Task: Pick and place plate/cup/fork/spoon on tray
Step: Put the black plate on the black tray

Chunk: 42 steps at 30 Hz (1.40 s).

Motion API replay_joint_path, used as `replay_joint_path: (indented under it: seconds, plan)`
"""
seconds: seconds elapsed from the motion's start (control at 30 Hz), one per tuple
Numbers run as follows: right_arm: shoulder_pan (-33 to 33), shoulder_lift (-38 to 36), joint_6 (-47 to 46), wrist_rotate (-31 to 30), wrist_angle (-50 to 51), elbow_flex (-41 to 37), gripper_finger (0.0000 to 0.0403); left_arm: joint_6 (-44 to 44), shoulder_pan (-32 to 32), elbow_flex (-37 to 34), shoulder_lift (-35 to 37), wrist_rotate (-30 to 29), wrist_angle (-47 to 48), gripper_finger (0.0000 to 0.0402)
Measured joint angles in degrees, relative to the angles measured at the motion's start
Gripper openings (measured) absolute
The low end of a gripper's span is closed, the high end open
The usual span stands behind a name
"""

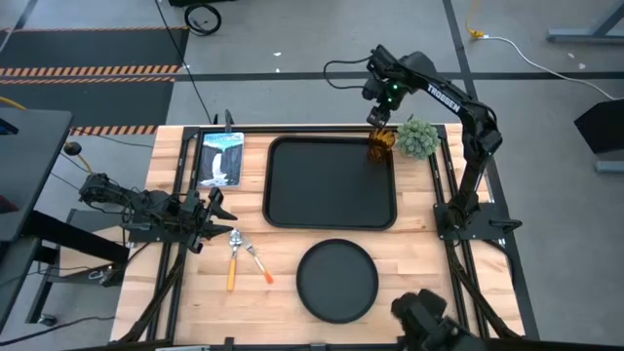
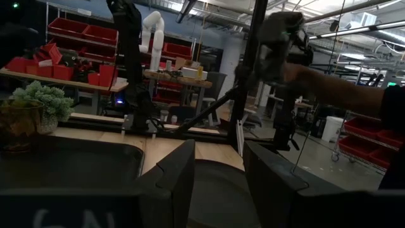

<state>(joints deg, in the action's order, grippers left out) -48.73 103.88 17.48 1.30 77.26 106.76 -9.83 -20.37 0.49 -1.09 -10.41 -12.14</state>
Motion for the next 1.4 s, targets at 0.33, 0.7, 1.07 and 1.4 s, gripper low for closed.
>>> replay_joint_path:
  seconds: [0.33, 0.7, 1.07, 1.4]
  plan:
    - [12.76, -1.78, -4.58, 3.19, -5.74, 0.00, 0.0188, -0.02, -0.01, 0.00, -0.01, -0.02, 0.00, 0.0142]
    - [25.53, -1.84, -18.22, 2.71, -11.77, -4.97, 0.0187, -0.01, 0.00, 0.00, 0.00, -0.02, -0.02, 0.0142]
    - [40.40, -3.17, -35.28, -0.66, -18.89, -18.44, 0.0187, 0.00, -0.01, 0.02, -0.01, 0.00, -0.02, 0.0142]
    - [54.13, -3.26, -54.56, -6.97, -23.26, -24.45, 0.0187, 0.00, -0.01, 0.00, -0.01, 0.00, -0.02, 0.0142]
